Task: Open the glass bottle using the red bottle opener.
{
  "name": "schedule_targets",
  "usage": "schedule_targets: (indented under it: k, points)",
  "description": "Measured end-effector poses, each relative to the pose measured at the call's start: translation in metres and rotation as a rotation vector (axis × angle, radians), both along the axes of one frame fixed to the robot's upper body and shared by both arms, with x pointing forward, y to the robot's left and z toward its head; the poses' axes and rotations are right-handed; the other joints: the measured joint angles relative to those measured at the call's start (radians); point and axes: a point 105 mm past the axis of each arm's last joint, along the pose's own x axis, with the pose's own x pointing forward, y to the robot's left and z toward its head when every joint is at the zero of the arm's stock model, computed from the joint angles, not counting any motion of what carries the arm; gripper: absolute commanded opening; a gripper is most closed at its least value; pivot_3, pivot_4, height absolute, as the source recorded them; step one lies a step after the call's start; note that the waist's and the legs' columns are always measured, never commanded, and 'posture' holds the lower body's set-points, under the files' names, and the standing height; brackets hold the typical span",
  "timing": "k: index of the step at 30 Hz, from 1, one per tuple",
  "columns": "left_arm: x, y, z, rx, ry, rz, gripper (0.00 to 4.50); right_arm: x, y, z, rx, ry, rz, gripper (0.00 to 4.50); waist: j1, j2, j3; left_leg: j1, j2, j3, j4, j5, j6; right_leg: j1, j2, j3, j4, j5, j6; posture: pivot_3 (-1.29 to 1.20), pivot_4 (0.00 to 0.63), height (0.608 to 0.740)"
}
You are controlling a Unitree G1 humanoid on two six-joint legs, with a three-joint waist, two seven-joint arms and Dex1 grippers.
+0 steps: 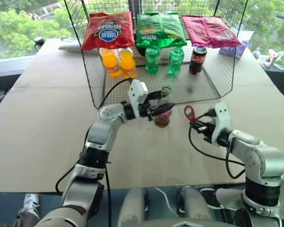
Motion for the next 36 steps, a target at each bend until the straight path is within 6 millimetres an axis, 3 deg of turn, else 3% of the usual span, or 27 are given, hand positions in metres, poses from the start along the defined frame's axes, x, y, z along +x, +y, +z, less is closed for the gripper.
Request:
schedule_targets:
  k: [2,4,9,11,12,14,15,25,29,33,36]
  points:
    - [0.0,0.0,0.0,-0.002,-0.003,0.0,2.09,0.001,0.0,-0.004,0.003,0.035,-0.006,1.13,0.0,0.0,0.0,0.0,0.0,0.0,0.0,0.0,0.0,0.0,0.0,0.0,0.0,0.0,0.0,0.0,0.15,0.74]
    - [-0.001,0.0,0.0,-0.004,-0.01,0.0,2.09,0.0,-0.003,-0.013,0.003,0.087,-0.012,2.19,-0.001,0.0,0.0,0.0,0.0,0.0,0.0,0.0,0.0,0.0,0.0,0.0,0.0,0.0,0.0,0.0,0.15,0.74]
    - [-0.001,0.001,-0.001,-0.006,-0.011,-0.002,2.09,0.002,-0.007,-0.005,-0.031,0.05,-0.003,4.48,-0.001,0.0,0.0,0.0,0.0,0.0,0.0,0.0,0.0,0.0,0.0,0.0,0.0,0.0,0.0,0.0,0.15,0.74]
    - [-0.001,0.003,0.0,-0.007,-0.01,-0.001,3.12,0.007,-0.018,0.003,-0.07,-0.017,-0.037,4.5,-0.002,0.0,0.0,0.0,-0.001,0.0,0.0,0.0,0.0,0.0,-0.001,0.0,0.0,0.0,0.0,0.0,0.15,0.74]
    - [-0.001,0.004,-0.001,-0.004,-0.009,0.003,3.35,0.008,-0.018,0.005,-0.073,-0.03,-0.039,4.5,-0.002,0.0,0.0,-0.001,-0.001,0.0,-0.001,0.0,0.0,0.0,0.0,0.0,0.0,0.0,0.0,0.0,0.15,0.74]
    - [0.001,0.009,-0.004,0.005,0.004,0.02,4.26,0.011,-0.021,0.021,-0.106,-0.14,-0.035,4.5,-0.004,0.001,0.001,-0.001,-0.001,0.0,-0.002,0.0,0.0,-0.002,0.0,0.0,-0.001,0.0,0.0,0.0,0.15,0.74]
    - [0.001,0.01,-0.005,0.007,0.008,0.022,4.44,0.012,-0.022,0.028,-0.117,-0.185,-0.032,4.5,-0.004,0.001,0.001,-0.002,-0.001,0.0,-0.002,0.0,0.0,-0.002,0.0,0.0,-0.001,0.0,0.001,0.0,0.15,0.74]
    - [-0.008,0.023,-0.003,0.009,0.051,0.01,4.44,0.007,-0.012,0.057,-0.14,-0.394,0.049,4.5,-0.002,0.001,0.001,-0.002,0.0,0.0,-0.003,0.0,0.0,-0.002,0.0,0.0,-0.003,0.001,0.003,0.0,0.15,0.74]
    - [-0.023,0.049,-0.001,0.035,0.074,0.043,4.44,-0.018,-0.025,0.043,-0.265,-0.411,0.131,4.5,-0.002,0.001,0.001,-0.002,0.001,0.0,-0.006,0.0,0.0,-0.002,0.0,0.0,-0.007,0.0,0.0,0.0,0.15,0.74]
    - [-0.05,0.081,-0.019,0.101,0.186,0.101,4.44,-0.051,-0.048,0.016,-0.368,-0.386,0.166,4.5,-0.002,0.001,0.001,-0.002,0.002,0.0,-0.007,-0.001,0.0,-0.001,-0.001,0.0,-0.01,-0.001,0.001,0.0,0.15,0.74]
    - [-0.064,0.092,-0.025,0.12,0.236,0.135,4.44,-0.062,-0.061,0.02,-0.39,-0.431,0.142,4.5,-0.001,0.001,0.002,-0.002,0.003,0.0,-0.005,-0.001,0.0,0.0,-0.001,-0.001,-0.01,-0.003,0.005,0.0,0.15,0.74]
